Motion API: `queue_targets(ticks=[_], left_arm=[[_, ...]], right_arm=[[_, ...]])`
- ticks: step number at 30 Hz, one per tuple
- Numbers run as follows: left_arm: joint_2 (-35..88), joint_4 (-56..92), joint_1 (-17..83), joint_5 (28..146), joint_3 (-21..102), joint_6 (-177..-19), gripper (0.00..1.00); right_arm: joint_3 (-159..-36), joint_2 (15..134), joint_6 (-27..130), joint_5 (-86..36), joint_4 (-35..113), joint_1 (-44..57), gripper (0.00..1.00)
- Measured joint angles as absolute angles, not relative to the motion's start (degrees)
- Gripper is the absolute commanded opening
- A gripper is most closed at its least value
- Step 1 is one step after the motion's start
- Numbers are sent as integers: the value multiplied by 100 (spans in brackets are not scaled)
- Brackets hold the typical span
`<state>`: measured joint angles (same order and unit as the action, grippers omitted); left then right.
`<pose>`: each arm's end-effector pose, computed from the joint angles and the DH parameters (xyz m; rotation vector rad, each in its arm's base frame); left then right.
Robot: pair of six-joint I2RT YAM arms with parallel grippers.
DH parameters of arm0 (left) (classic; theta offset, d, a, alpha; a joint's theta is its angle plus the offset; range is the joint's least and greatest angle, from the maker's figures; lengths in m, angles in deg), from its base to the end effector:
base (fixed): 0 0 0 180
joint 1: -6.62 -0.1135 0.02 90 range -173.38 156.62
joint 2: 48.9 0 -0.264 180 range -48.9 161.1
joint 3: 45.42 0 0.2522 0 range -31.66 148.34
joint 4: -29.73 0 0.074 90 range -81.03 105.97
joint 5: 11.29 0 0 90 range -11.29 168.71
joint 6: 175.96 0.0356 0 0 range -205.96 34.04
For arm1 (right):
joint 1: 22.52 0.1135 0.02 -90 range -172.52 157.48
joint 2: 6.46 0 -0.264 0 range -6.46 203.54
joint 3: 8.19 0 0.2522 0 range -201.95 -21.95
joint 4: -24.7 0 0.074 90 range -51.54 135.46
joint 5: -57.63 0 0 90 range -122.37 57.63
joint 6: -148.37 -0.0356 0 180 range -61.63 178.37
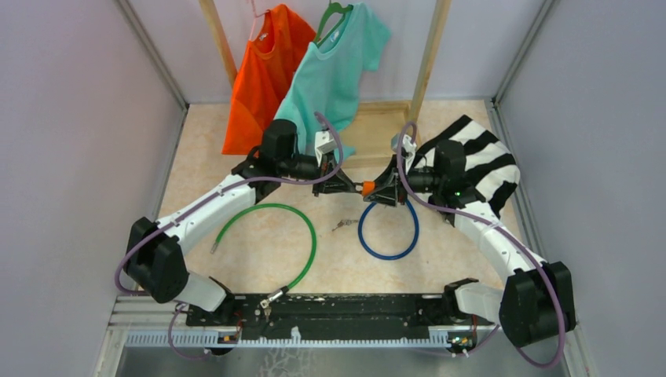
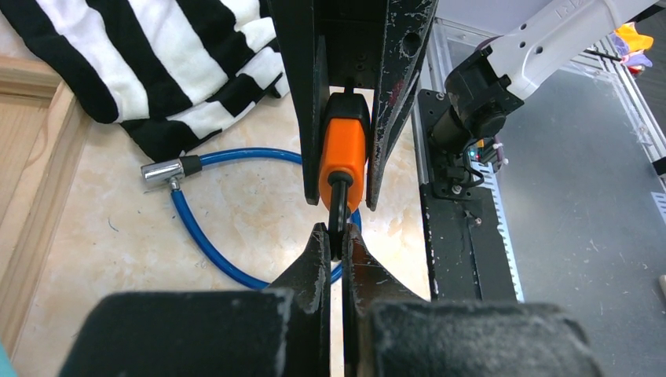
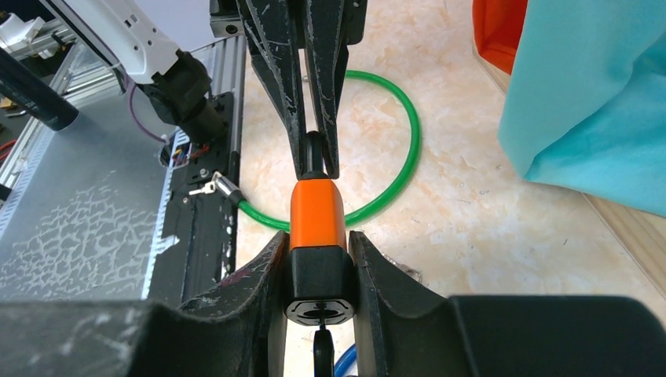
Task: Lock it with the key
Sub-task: Lock the lock.
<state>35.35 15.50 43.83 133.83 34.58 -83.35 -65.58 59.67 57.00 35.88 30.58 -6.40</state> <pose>0.2488 -0.2256 0.3276 1.2730 1.4900 -1.3069 0.2279 0.1003 0.2946 -1.0572 1.5092 1.2852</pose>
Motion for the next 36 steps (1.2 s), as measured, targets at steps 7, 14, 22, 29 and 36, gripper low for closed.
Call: queue_targets(ticks=[7, 14, 22, 29, 36], left_arm=[[3535, 1555, 4394, 13383, 3403, -8337, 0], [3535, 1605, 4403, 13380, 3384, -8394, 0], [3535, 1695, 4403, 13380, 3377, -8468, 0], [3535, 1741, 4403, 13380, 3370, -8486, 0], [3535, 2114, 4403, 13380, 3132, -8684, 0]], right_arm=[[-6558, 5965, 5818, 3553, 3246, -611, 0], [-6558, 5962, 5860, 3544, 3276, -607, 0], [-6558, 5954, 5862, 3529, 3292, -603, 0], [-6558, 5954, 5860, 3514, 3298, -590, 0], [-6558, 5956, 5720, 3459, 3331, -587, 0]])
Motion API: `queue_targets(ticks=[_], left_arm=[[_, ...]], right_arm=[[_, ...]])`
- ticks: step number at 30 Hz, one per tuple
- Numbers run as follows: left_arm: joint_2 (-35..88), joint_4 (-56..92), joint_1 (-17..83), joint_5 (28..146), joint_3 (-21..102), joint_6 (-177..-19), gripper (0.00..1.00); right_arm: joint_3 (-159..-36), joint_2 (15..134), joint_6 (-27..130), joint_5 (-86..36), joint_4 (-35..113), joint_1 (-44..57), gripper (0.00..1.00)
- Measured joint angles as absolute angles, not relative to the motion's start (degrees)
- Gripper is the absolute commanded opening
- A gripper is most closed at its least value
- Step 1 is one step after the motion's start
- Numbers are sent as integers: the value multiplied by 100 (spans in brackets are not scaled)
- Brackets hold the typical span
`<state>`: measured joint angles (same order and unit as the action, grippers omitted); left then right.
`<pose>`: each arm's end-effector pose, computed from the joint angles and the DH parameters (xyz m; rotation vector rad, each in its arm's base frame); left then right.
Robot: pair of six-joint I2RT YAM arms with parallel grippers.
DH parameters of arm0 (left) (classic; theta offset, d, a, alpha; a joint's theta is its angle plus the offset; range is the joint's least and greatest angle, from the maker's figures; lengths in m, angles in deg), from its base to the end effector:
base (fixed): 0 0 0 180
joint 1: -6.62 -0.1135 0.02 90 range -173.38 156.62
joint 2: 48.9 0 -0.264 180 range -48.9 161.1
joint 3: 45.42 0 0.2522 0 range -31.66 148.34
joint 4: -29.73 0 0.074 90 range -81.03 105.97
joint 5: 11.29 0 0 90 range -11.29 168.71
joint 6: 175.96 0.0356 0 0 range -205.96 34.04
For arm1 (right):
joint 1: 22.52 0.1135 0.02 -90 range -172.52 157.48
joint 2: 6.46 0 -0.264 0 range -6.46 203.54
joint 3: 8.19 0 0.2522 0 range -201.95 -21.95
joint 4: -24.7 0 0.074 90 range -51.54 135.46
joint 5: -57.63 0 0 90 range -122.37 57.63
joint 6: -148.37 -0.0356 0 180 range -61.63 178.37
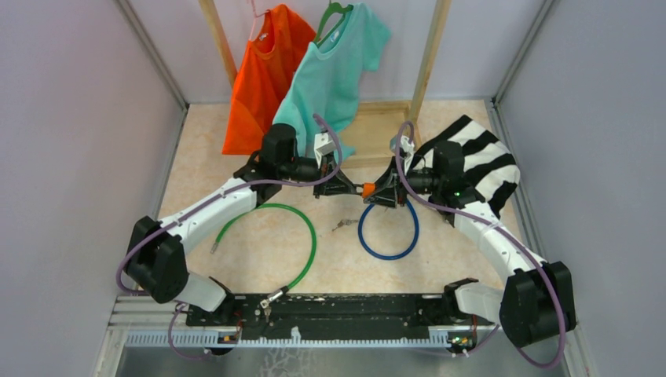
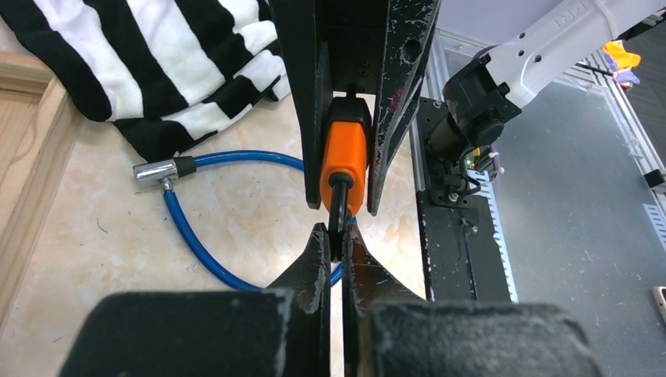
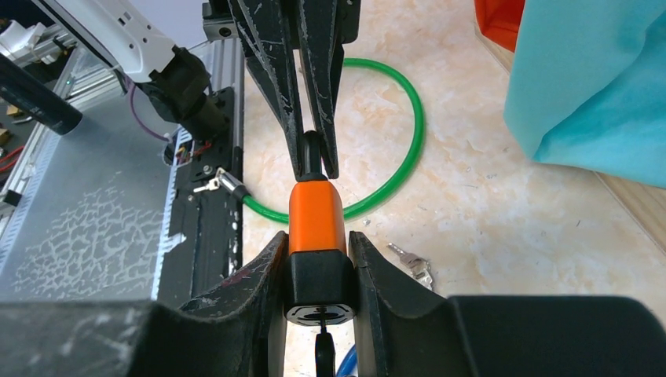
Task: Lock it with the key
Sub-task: Lock the lock.
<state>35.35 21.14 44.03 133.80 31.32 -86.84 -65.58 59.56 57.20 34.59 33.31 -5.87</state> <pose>0.2478 -0.2263 0.3170 1.2398 1.4941 -1.3364 0.2263 0.1019 0.2908 -1.0394 1.5574 1.2919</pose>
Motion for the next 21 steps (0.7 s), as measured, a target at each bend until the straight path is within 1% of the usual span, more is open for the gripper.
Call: queue_targets(ticks=[21], left_arm=[[3768, 2221, 4435, 13383, 3158, -8805, 0]], right_arm=[[-6558, 6008, 5691, 3264, 3515, -566, 0]])
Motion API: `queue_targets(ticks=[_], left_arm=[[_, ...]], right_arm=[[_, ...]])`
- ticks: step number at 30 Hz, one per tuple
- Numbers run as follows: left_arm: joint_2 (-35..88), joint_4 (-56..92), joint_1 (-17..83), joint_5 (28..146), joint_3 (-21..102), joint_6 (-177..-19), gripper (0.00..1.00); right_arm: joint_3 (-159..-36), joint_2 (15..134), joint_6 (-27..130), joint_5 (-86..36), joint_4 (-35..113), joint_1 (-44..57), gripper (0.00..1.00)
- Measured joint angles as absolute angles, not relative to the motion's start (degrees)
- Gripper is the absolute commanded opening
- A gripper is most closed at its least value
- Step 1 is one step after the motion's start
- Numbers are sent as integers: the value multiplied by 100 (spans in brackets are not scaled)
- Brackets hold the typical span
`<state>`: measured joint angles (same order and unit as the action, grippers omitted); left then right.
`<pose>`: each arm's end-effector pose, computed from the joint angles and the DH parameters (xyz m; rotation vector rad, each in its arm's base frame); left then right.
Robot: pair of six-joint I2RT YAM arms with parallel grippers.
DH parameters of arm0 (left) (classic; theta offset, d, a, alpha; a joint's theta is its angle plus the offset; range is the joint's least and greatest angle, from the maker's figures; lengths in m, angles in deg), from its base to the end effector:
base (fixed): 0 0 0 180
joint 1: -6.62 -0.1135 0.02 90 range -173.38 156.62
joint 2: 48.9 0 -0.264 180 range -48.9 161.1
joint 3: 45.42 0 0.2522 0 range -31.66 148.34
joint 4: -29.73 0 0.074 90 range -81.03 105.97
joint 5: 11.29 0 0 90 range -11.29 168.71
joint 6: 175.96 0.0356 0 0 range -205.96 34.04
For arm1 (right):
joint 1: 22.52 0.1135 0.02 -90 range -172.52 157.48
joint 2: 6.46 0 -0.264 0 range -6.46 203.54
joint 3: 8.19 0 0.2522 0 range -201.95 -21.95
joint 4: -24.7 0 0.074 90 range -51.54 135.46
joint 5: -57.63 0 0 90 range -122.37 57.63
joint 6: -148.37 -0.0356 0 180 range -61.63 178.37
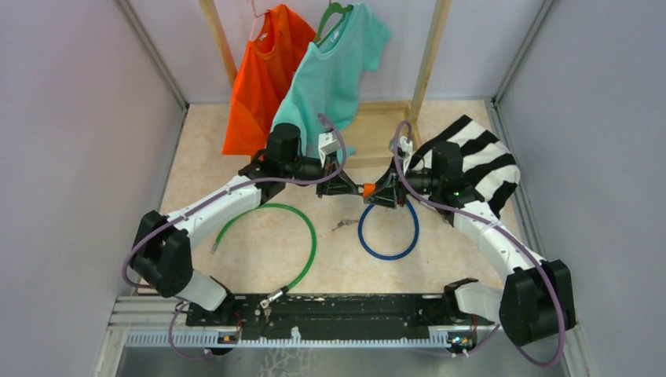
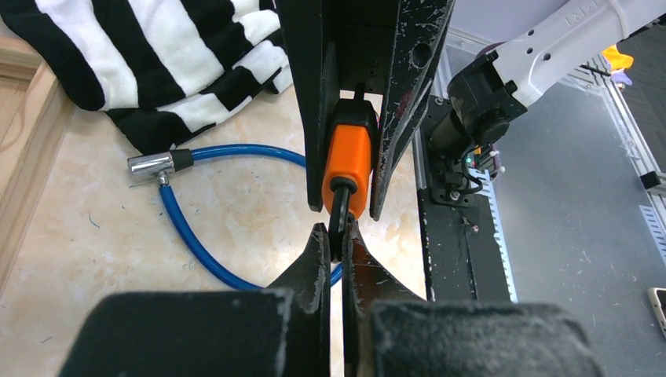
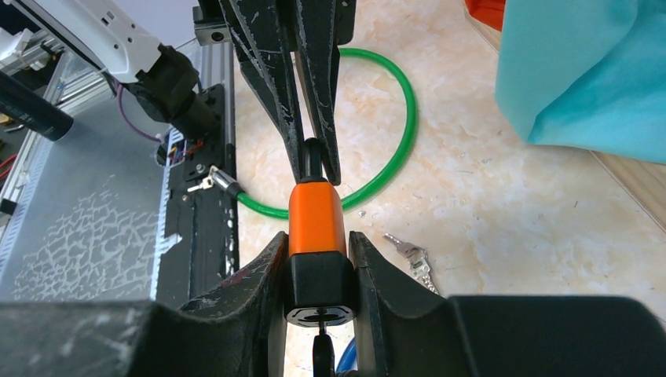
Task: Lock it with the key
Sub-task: Lock the lock.
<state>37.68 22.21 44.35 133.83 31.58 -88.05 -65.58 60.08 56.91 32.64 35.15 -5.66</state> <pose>0.2535 -0.2331 0.3073 1.2322 1.5271 -1.3589 0.2278 0.1027 0.2857 -1.0054 1.6151 1.2865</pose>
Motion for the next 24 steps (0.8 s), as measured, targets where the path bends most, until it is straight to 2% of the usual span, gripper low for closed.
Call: queue_targets(ticks=[8, 15, 18, 21, 24], left_arm=[[3834, 1953, 4446, 13341, 3292, -8625, 0], [3832, 1623, 4547, 13133, 3292, -8225, 0], [3801, 1618, 4553, 13120, 3292, -8132, 0], [3738, 1625, 4706, 13116, 3285, -8027, 0], [3646, 1583, 4763, 13090, 3285, -7856, 0]], right_arm=[[-6556, 6008, 5945, 3144, 3714, -546, 1], [-6639, 6008, 6679, 2972, 4522, -504, 32], [-6880, 6008, 7101, 2814, 5051, -502, 49], [-7315, 5965, 7584, 2727, 5427, -491, 57], [-7496, 5875, 7866, 2666, 5733, -502, 59]])
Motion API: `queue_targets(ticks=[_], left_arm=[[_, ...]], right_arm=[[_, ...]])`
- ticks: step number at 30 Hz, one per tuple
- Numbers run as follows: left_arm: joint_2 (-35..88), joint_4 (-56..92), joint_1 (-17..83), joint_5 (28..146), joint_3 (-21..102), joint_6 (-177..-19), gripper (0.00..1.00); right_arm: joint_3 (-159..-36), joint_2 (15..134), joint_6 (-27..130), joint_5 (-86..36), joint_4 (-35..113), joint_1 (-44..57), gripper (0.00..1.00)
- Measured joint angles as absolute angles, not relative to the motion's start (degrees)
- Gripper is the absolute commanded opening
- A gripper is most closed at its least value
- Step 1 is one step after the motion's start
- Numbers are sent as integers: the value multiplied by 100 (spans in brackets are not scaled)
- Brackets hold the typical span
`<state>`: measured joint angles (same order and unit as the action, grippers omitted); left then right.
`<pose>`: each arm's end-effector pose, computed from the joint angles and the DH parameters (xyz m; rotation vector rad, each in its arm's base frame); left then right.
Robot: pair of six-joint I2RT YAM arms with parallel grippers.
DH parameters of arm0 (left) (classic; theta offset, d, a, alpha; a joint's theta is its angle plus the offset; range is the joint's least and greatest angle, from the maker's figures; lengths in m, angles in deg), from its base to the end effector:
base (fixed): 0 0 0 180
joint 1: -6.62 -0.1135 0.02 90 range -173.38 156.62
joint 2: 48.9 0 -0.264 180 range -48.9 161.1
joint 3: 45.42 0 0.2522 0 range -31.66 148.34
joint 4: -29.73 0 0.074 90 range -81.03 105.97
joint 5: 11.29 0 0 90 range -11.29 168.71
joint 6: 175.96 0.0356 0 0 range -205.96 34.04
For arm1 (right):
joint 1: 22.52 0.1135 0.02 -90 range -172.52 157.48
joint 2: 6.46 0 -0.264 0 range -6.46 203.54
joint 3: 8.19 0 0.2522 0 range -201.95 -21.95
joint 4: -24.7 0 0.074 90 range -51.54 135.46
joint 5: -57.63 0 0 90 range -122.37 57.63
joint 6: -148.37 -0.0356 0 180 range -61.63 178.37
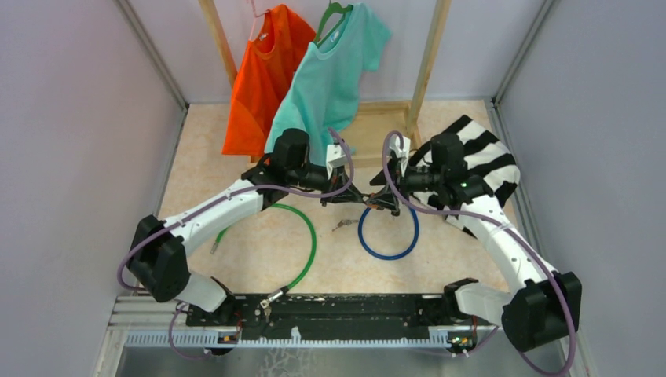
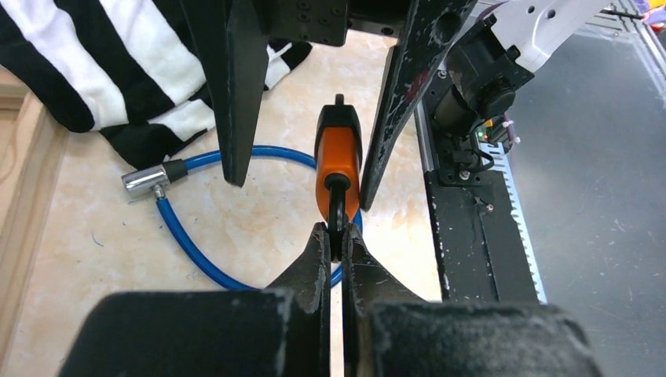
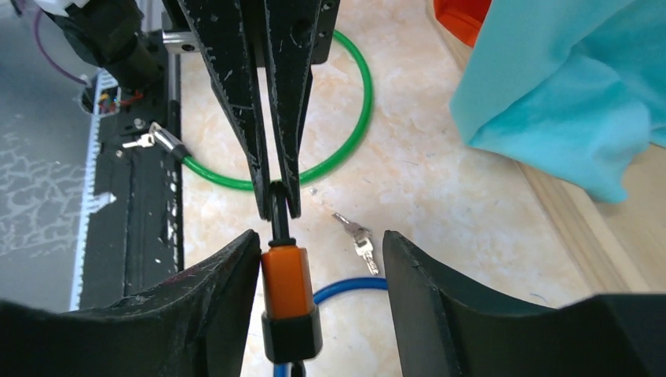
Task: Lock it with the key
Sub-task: Lock the lock.
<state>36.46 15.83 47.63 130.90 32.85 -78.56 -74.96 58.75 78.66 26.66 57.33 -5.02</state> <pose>0.2369 -0.2433 0.3112 1.3538 1.4613 -1.2604 0.2202 0.1014 0.3124 -1.1797 1.5867 1.0399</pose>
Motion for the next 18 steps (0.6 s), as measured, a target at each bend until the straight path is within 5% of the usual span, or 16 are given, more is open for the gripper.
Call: queue_targets(ticks=[18], left_arm=[[3421, 1089, 4761, 12976, 3283, -7318, 0]], right_arm=[[-7719, 5276, 9446, 1868, 7812, -688, 51]])
